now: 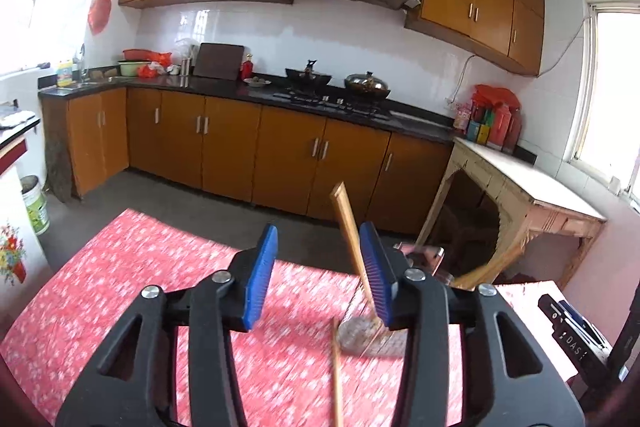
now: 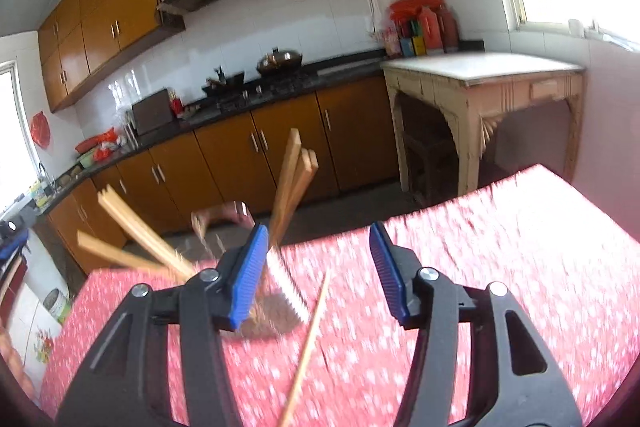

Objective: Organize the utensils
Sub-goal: 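Close the right gripper on a chopstick while the left gripper grasps the last one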

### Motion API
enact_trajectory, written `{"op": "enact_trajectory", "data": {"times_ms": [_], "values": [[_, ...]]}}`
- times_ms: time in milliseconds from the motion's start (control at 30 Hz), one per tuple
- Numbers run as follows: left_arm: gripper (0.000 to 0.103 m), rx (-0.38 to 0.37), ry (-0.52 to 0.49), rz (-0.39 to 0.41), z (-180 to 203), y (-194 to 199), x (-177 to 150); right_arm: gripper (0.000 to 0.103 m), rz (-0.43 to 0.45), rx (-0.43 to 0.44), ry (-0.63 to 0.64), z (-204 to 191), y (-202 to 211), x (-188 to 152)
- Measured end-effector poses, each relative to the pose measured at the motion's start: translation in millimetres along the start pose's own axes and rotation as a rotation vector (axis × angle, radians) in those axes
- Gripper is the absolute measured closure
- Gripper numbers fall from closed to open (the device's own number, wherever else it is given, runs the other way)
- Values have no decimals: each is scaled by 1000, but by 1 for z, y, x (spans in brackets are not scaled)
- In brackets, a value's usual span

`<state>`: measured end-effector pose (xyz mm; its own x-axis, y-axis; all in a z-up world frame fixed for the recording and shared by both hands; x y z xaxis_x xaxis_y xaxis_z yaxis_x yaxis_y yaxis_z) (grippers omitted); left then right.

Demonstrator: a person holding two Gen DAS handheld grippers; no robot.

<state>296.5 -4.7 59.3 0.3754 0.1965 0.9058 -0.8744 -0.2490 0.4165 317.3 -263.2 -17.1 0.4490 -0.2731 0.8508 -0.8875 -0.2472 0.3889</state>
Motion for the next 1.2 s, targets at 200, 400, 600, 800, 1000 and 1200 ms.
{"op": "enact_trajectory", "data": {"times_ms": [200, 400, 600, 800, 1000, 1200], "values": [[54, 13, -42, -112, -20, -9, -68, 51, -154, 6, -46, 9, -17, -86], [48, 16, -130, -263, -18, -43, -143, 51, -281, 34, -42, -4, -43, -146], [43, -23, -181, -334, -8, -60, -180, 51, -381, 53, 24, -21, -67, -174], [43, -54, -236, -344, 6, -64, -196, 69, -409, 19, 33, -11, -82, -176], [43, -83, -289, -371, 28, -66, -211, 96, -390, -47, -49, 36, -76, -162], [47, -90, -324, -410, 50, -73, -228, 96, -344, -102, -169, 84, -65, -148]]}}
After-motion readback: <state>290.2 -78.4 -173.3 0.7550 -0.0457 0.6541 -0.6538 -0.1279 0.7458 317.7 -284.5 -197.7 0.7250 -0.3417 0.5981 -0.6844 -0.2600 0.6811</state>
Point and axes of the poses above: each gripper's, at about its wrist camera, not at the fingertips, and y roughly against the way its jaws point, z to its right, x to its top, the point moved 9 cm from there along -y, roughly the way its jaws point, and after that the axes turned 15 degrees about x, right-handed, at the moved point
